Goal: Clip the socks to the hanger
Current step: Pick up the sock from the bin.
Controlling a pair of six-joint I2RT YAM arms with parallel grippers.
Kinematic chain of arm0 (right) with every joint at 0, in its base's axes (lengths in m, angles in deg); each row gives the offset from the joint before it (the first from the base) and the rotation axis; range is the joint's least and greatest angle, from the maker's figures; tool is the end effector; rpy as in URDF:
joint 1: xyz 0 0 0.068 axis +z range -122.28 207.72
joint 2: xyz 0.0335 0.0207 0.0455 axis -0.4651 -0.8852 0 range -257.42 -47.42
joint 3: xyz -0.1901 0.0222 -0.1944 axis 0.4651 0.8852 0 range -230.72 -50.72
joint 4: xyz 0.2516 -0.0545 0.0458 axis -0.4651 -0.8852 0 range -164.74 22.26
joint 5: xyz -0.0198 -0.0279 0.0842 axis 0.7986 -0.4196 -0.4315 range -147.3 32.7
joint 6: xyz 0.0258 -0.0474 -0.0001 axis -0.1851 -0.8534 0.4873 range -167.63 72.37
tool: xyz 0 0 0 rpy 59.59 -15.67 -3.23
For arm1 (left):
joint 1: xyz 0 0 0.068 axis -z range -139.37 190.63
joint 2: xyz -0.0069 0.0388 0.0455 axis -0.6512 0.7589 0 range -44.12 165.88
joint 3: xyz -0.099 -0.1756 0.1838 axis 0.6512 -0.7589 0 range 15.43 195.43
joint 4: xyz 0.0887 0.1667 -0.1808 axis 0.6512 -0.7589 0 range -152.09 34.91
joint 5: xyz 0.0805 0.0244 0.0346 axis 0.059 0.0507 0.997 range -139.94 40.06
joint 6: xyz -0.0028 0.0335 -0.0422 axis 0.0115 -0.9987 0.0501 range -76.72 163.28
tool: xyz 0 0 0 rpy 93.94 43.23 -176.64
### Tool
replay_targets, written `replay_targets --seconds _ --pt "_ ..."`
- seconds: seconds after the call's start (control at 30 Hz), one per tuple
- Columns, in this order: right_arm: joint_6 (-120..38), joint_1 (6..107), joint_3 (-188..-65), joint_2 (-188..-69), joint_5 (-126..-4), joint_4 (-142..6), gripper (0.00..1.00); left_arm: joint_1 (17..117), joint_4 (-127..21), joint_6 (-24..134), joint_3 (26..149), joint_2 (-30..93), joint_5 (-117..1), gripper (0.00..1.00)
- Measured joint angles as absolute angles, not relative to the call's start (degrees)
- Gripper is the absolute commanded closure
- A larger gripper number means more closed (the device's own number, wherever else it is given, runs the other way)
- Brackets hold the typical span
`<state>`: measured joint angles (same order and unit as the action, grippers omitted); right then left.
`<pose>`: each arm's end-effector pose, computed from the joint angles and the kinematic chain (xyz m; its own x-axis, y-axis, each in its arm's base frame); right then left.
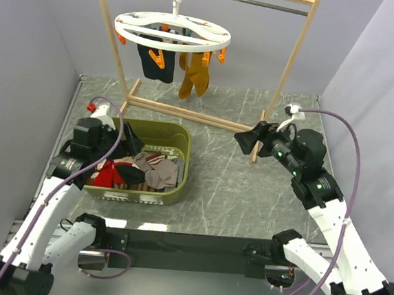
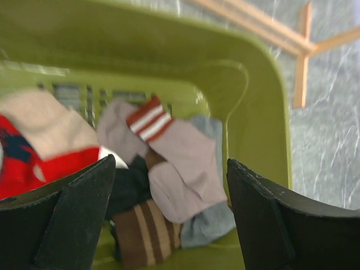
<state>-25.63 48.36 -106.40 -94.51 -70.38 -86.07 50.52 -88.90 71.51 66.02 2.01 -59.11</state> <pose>0.1662 0.0713 0.3843 -0.3536 0.2567 -0.8995 -0.4526 0.7946 0.4047 0.1683 -0.0351 0.3291 -0.5703 -0.3746 -0.7311 0.0415 0.8757 -0.4811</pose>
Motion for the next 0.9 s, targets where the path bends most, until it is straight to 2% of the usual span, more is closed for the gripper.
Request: replay_targets --seconds 0.13,0.43,0.6,0.77,0.9 --pt "-24.45 49.74 -106.4 -98.38 -69.12 -83.99 0.05 54.66 -91.45 76.45 65.91 5.96 -53.67 0.15" --pt "-25.63 50.09 -106.79 -108.82 -67.54 -81.81 0.06 55.94 -97.92 91.71 63.42 13.94 -40.14 0.13" --pt "-27.38 50.09 -107.25 -110.24 -66.1 -81.46 0.05 57.85 -95.8 93.04 63.24 16.71 -39.62 0.14" --pt "-29.63 50.09 -108.76 -111.14 -65.01 -81.43 0.05 65.17 -90.03 91.53 63.07 17.57 -40.34 0.15" --pt "-31.08 50.13 -111.88 -114.24 -64.83 -81.48 0.05 71.73 -87.91 90.79 63.81 22.75 -39.05 0.15"
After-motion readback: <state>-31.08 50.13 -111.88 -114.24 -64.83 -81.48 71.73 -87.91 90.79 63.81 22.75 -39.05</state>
